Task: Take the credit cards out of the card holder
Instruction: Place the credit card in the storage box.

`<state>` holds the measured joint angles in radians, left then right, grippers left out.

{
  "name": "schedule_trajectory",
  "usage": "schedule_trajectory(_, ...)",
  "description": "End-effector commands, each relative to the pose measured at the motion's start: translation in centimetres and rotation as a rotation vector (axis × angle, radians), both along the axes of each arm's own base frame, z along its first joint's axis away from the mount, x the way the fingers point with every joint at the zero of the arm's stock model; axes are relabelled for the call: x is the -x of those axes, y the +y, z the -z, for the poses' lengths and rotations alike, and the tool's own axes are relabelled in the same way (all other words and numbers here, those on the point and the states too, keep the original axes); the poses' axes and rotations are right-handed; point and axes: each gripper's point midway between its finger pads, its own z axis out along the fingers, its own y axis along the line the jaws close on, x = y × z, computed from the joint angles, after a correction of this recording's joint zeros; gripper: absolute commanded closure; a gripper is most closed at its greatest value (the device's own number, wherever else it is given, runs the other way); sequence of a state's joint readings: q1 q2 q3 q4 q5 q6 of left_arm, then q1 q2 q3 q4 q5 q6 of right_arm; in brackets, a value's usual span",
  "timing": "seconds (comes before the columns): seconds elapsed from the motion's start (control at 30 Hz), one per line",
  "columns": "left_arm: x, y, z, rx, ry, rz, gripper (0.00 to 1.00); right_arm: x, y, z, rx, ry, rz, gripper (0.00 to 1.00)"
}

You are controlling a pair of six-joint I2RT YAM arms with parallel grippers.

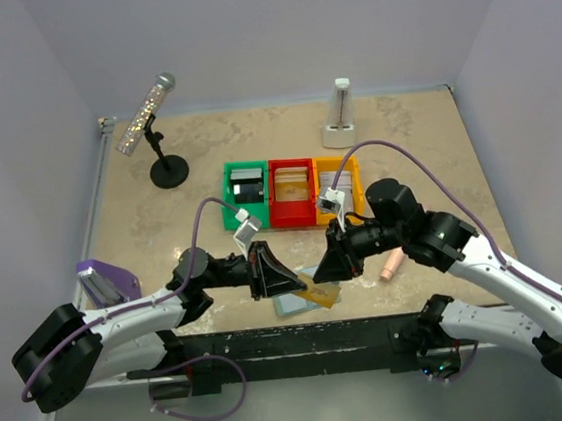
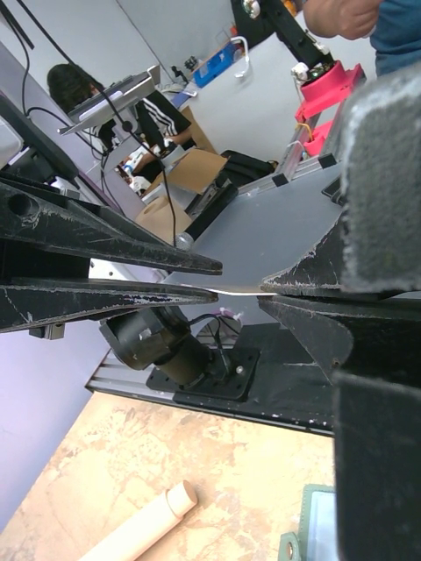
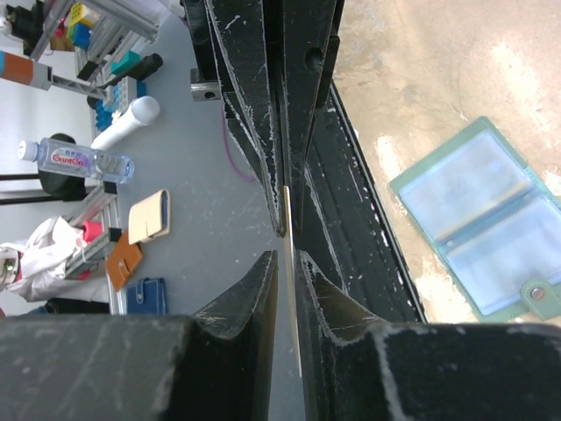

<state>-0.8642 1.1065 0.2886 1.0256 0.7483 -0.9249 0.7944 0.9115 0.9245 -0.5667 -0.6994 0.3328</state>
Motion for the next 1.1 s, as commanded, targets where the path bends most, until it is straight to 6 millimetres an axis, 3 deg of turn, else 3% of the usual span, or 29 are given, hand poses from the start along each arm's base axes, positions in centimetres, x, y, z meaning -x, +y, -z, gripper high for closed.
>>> schedule_trajectory(0.0, -0.17, 0.22, -1.49, 0.056, -0.049, -0.013, 1.0, 0.38, 0.09, -0.3, -0.024, -0.006, -0.031, 0.82)
schedule_trajectory(0.4, -0.27, 0.24, -1.46, 0.059, -0.046, -0.021, 1.0, 0.65, -0.32, 0.22, -0.014, -0.009, -0.033, 0.88)
schedule_trajectory(1.07, 0.01, 0.4, -0.91, 0.049, -0.036, -0.012, 1.0, 0.45, -0.56, 0.08, -0.007, -0.027, -0.018, 0.86)
